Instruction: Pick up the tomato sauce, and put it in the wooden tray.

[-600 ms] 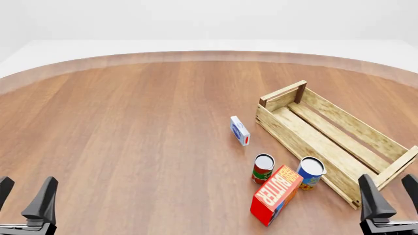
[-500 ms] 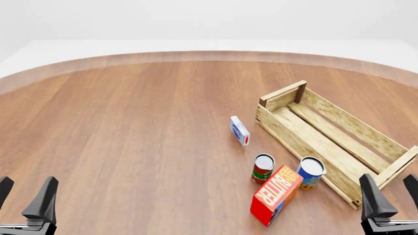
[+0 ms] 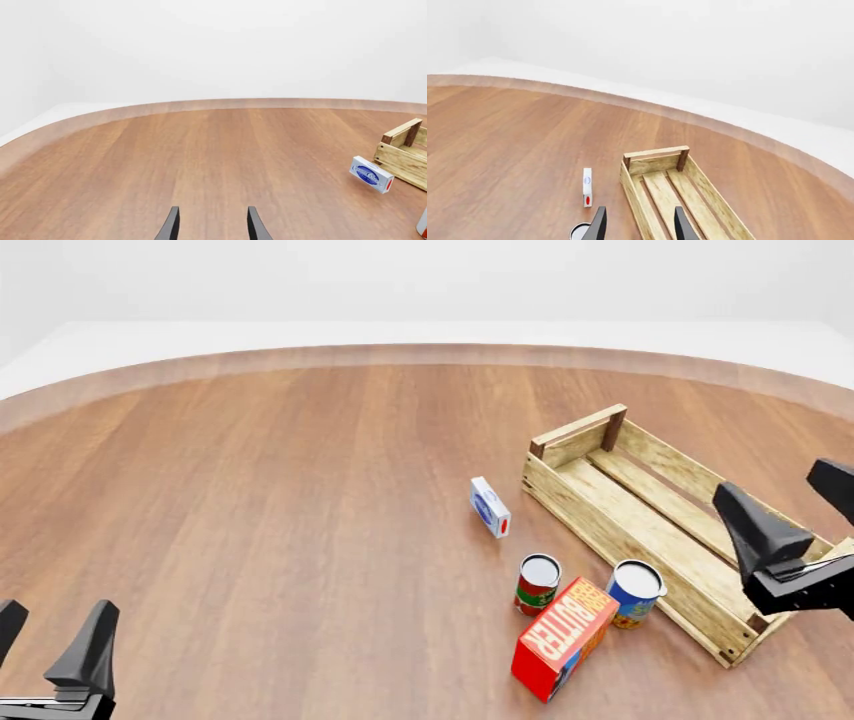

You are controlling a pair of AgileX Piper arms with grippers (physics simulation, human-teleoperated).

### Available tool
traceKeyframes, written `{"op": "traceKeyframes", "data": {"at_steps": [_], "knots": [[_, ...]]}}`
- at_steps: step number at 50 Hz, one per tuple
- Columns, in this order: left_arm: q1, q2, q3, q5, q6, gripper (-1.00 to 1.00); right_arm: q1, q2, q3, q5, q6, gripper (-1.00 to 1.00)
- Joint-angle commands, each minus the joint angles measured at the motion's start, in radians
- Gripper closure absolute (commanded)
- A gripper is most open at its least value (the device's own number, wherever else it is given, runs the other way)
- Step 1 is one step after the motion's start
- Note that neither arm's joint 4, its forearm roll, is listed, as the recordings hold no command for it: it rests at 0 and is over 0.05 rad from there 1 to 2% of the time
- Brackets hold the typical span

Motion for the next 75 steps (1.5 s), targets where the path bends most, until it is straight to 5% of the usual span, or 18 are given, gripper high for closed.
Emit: {"op": "traceKeyframes", "data": {"at_steps": [1,11,15,19,23,25,31,39,48,55,75], "knots": [[0.0,0.0,0.0,0.0,0.0,-1.0,0.122,0.225,-0.248,0.121,-0.111,-1.0],[0.0,0.0,0.0,0.0,0.0,-1.0,0.151,0.447,-0.436,0.235,-0.198,-1.0],[0.0,0.0,0.0,0.0,0.0,-1.0,0.183,0.538,-0.527,0.295,-0.165,-1.0],[0.0,0.0,0.0,0.0,0.0,-1.0,0.18,0.638,-0.543,0.315,-0.213,-1.0],[0.0,0.0,0.0,0.0,0.0,-1.0,0.177,0.711,-0.582,0.345,-0.192,-1.0],[0.0,0.0,0.0,0.0,0.0,-1.0,0.133,0.719,-0.568,0.326,-0.259,-1.0],[0.0,0.0,0.0,0.0,0.0,-1.0,0.148,0.806,-0.604,0.388,-0.162,-1.0],[0.0,0.0,0.0,0.0,0.0,-1.0,0.134,0.849,-0.597,0.395,-0.18,-1.0],[0.0,0.0,0.0,0.0,0.0,-1.0,0.12,0.959,-0.611,0.415,-0.083,-1.0],[0.0,0.0,0.0,0.0,0.0,-1.0,0.075,0.977,-0.599,0.378,-0.083,-1.0],[0.0,0.0,0.0,0.0,0.0,-1.0,0.157,1.057,-0.492,0.308,-0.003,-1.0]]}}
